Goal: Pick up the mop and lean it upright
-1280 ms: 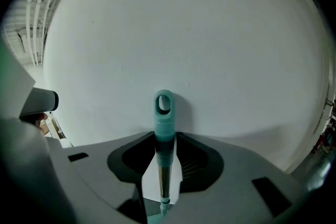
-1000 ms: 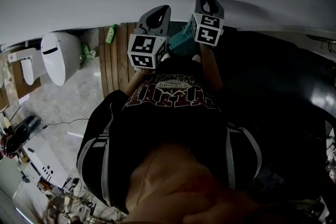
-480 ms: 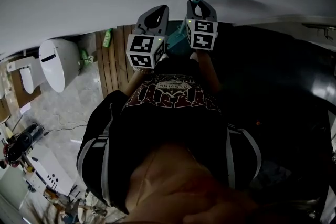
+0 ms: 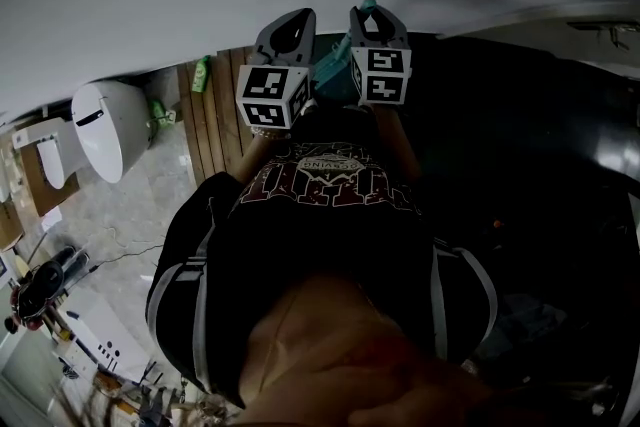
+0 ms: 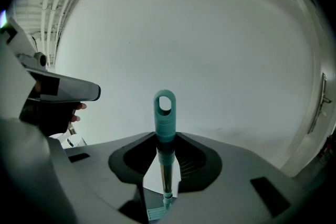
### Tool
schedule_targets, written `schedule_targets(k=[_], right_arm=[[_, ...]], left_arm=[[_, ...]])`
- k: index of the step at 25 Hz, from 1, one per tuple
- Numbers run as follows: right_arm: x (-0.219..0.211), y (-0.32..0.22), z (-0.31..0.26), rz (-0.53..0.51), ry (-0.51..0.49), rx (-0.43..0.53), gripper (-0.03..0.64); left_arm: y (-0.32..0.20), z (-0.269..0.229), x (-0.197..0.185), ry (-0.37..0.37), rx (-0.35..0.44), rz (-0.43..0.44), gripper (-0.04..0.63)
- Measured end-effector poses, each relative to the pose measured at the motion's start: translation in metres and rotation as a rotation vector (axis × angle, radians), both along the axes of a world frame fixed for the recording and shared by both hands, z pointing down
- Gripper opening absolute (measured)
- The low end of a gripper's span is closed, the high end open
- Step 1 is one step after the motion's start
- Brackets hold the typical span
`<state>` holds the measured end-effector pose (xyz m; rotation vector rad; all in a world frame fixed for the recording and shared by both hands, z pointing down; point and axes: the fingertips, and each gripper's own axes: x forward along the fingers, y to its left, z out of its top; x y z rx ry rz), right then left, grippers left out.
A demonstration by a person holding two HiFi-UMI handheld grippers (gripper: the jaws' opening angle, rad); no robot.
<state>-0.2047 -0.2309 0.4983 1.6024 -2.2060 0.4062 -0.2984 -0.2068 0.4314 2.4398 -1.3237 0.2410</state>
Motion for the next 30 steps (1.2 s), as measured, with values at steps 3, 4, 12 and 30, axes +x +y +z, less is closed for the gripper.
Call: schedule_targets(k=[3,4,12,30], right_arm=[[0.0,0.016,-0.001,-0.003,0.0,0.004,0.121],[0.0,0.021,-0.002,-0.004,-0.003,0.004,0.121],[0.013,0.052,-0.002,0.018,-0.007,0.016,0.12],[0.037,0.073,-0.077,0.055,-0.079,0.138,0.118]], left_arm=[[0.009,0.0,0.002,0.003,0.002,0.01,0.046],[0.011,0.0,0.002,0.005,0.001,0.012,0.046],[0.03,-0.001,0.013,0.002,0.014,0.046,0.046],[0.039,-0.013,0.019,0.012,0.047,0.06,0.046]])
